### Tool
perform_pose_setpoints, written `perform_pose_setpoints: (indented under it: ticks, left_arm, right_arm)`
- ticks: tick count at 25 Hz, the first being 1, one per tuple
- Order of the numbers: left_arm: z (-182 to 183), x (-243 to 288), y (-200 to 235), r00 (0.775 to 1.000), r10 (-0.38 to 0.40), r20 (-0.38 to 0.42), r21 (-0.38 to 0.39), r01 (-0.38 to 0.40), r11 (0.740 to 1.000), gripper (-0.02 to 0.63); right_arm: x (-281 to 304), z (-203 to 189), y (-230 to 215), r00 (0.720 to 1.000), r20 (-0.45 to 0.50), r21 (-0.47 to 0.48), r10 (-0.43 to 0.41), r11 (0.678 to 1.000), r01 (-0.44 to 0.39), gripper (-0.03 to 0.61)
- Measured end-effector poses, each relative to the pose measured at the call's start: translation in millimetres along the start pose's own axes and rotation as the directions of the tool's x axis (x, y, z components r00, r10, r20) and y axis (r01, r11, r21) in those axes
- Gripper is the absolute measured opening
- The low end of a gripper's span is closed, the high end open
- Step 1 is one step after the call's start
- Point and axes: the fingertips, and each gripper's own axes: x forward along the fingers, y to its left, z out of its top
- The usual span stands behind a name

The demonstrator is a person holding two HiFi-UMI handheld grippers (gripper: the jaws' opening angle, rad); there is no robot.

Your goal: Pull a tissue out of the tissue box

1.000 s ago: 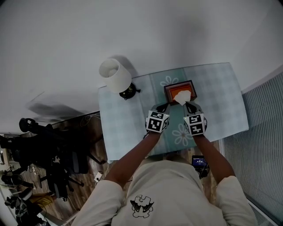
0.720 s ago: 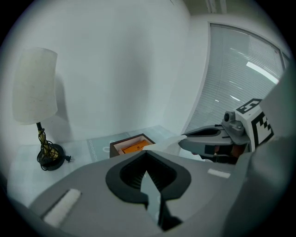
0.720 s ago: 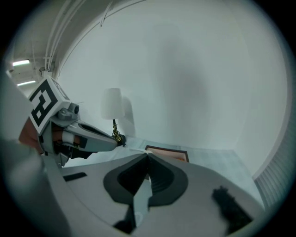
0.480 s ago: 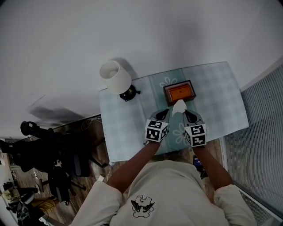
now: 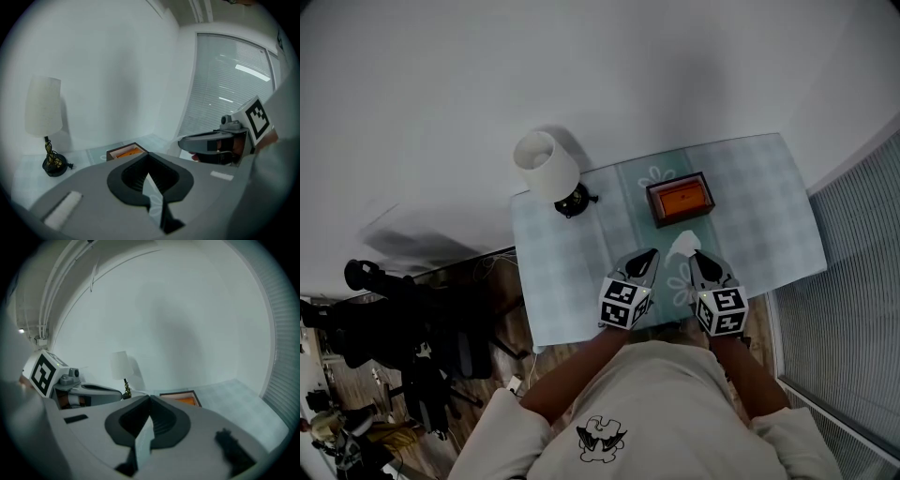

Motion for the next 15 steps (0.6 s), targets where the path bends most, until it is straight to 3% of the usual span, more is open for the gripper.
perform_pose_setpoints:
  ticks: [10, 15]
  left_arm:
    - [-19, -30, -14, 0.999, -0.034, 0.010, -0.079, 0.035, 0.996, 0.006]
    - [-16, -36, -21, 0.999, -0.044, 0.032, -0.076, 0.046, 0.996, 0.006]
  right_arm:
    - [-34, -19, 15, 0.996, 0.082, 0.122, 0.046, 0.991, -0.056, 0.014]
    - [-45, -26, 12, 0.993, 0.108, 0.172, 0.038, 0.983, -0.057, 0.014]
